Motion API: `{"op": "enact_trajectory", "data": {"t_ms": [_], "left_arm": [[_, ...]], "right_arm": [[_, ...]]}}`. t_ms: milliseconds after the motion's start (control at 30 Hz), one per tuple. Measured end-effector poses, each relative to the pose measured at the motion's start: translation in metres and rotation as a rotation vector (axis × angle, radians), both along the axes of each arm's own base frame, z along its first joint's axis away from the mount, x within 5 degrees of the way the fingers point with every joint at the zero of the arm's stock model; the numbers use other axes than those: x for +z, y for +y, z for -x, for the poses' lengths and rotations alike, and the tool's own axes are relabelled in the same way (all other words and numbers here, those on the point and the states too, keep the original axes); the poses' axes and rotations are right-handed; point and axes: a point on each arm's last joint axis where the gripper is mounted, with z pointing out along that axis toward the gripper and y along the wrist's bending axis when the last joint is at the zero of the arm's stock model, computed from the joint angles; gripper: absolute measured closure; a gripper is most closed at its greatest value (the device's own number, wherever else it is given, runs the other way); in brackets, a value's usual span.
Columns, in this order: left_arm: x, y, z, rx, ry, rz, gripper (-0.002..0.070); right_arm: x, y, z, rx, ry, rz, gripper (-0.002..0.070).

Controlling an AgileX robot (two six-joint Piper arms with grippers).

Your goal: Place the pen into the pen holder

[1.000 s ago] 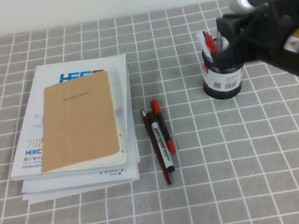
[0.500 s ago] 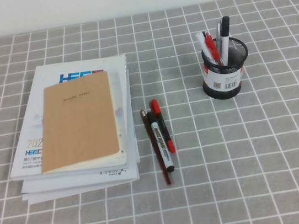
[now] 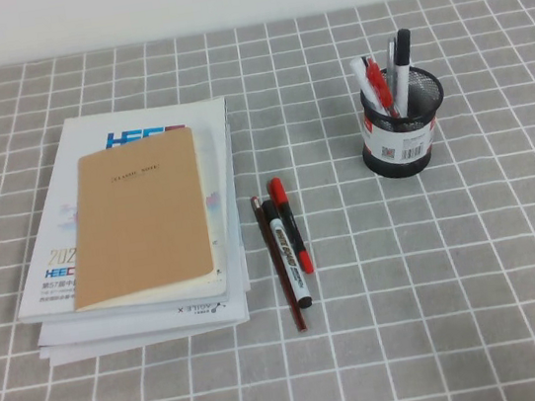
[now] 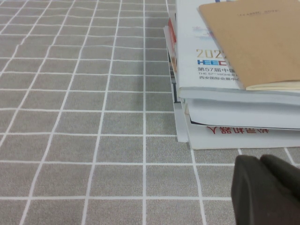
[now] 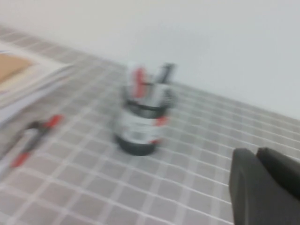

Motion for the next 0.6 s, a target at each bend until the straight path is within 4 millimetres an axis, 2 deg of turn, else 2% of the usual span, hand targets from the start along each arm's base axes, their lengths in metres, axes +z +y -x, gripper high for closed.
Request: {"op": "enact_trajectory", "data": {"t_ms": [200,400,600], "left_arm": [[0.0,0.0,0.0,0.0,0.0,0.0,0.068],[0.0,0.0,0.0,0.0,0.0,0.0,0.068],[0.0,0.0,0.0,0.0,0.0,0.0,0.068]], "right_arm": [[-0.031,-0.013,0.013,-0.185,-0.029,-0.099,0.0689],[-0.069,-0.016,0.011,-0.246,0.049,-0.144,0.0689],[-0.078,-0.015,0.011,-0.242,0.091,-0.198,0.0689]]}}
